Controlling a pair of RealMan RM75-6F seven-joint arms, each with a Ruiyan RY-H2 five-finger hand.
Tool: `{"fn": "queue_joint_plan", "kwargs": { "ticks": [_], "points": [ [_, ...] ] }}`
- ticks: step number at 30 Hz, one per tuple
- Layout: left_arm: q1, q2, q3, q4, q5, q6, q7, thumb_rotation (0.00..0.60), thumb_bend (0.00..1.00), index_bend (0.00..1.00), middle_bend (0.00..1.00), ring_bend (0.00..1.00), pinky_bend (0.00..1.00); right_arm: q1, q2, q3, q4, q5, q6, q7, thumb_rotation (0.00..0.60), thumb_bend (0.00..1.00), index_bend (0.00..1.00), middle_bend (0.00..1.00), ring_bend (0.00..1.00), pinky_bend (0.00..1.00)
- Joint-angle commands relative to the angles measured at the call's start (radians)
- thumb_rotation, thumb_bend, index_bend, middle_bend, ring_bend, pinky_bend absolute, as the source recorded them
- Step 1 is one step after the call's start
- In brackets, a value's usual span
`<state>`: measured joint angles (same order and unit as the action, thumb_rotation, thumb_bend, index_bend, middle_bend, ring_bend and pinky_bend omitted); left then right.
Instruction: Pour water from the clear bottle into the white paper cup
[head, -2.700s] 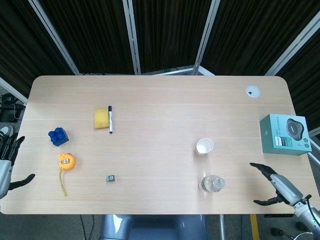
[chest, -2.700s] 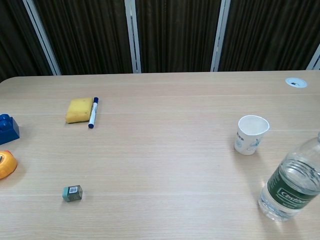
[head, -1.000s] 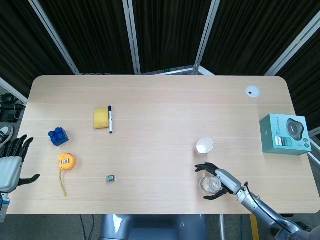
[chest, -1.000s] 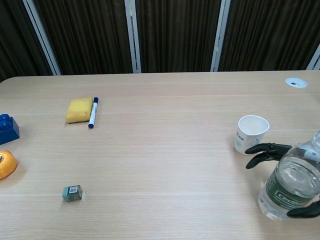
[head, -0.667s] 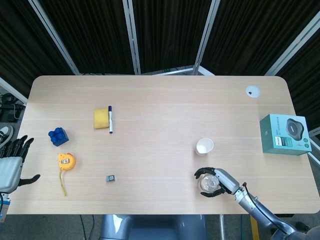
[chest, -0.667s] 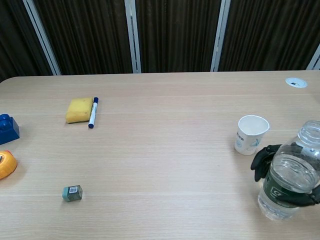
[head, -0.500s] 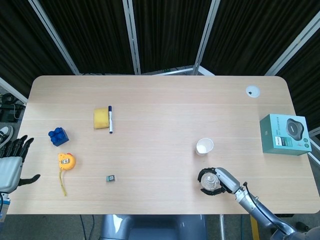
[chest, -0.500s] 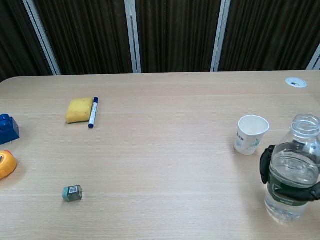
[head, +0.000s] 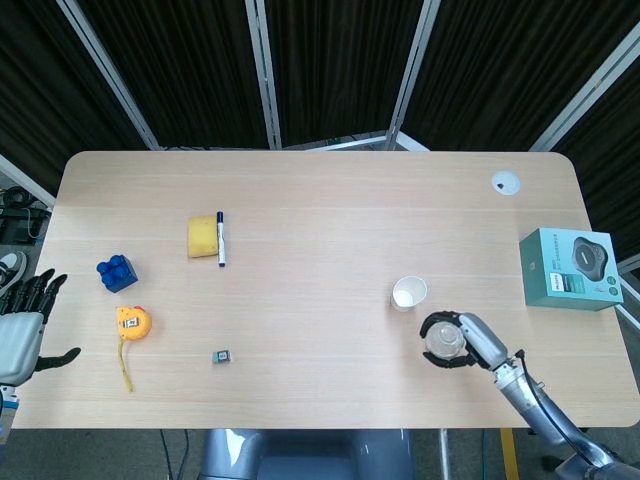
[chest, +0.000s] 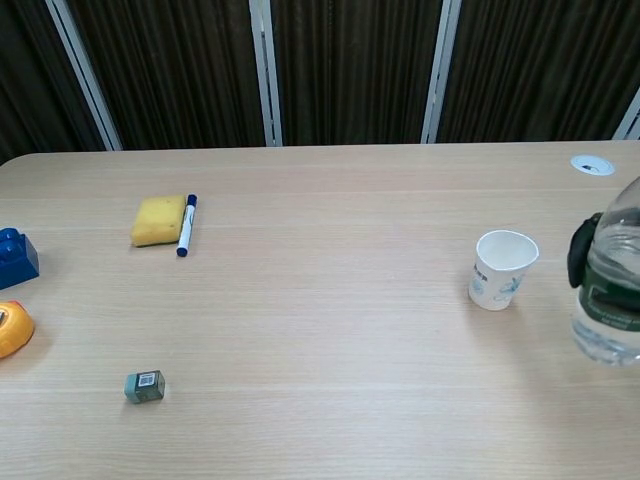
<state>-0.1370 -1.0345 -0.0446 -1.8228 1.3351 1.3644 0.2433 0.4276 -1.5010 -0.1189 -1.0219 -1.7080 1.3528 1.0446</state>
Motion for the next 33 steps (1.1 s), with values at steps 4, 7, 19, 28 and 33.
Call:
{"fn": "queue_joint_plan", "kwargs": {
  "ticks": [4, 7, 19, 28, 33],
  "points": [
    [0.003, 0.014, 0.006, -0.008, 0.022, 0.006, -0.023, 0.600, 0.00, 0.00, 0.00, 0.00, 0.00, 0.000, 0.108, 0.104, -0.075, 0.181, -0.116, -0.257, 0.600, 0.53, 0.50, 0.54, 0.46, 0.43],
    [0.006, 0.022, 0.008, -0.015, 0.036, 0.013, -0.037, 0.600, 0.00, 0.00, 0.00, 0.00, 0.00, -0.001, 0.143, 0.122, -0.114, 0.248, -0.179, -0.371, 0.600, 0.53, 0.50, 0.55, 0.47, 0.44],
    [0.019, 0.063, 0.019, -0.088, 0.089, 0.049, -0.029, 0.600, 0.00, 0.00, 0.00, 0.00, 0.00, 0.003, 0.211, 0.155, -0.263, 0.467, -0.333, -0.868, 0.600, 0.59, 0.50, 0.56, 0.49, 0.46],
    [0.024, 0.070, 0.016, -0.085, 0.078, 0.055, -0.043, 0.600, 0.00, 0.00, 0.00, 0.00, 0.00, 0.008, 0.198, 0.182, -0.346, 0.601, -0.328, -1.157, 0.600, 0.62, 0.50, 0.57, 0.50, 0.47],
    [0.023, 0.072, 0.015, -0.084, 0.072, 0.051, -0.049, 0.600, 0.00, 0.00, 0.00, 0.00, 0.00, 0.025, 0.187, 0.196, -0.370, 0.657, -0.334, -1.267, 0.600, 0.63, 0.51, 0.57, 0.50, 0.47]
  ]
}}
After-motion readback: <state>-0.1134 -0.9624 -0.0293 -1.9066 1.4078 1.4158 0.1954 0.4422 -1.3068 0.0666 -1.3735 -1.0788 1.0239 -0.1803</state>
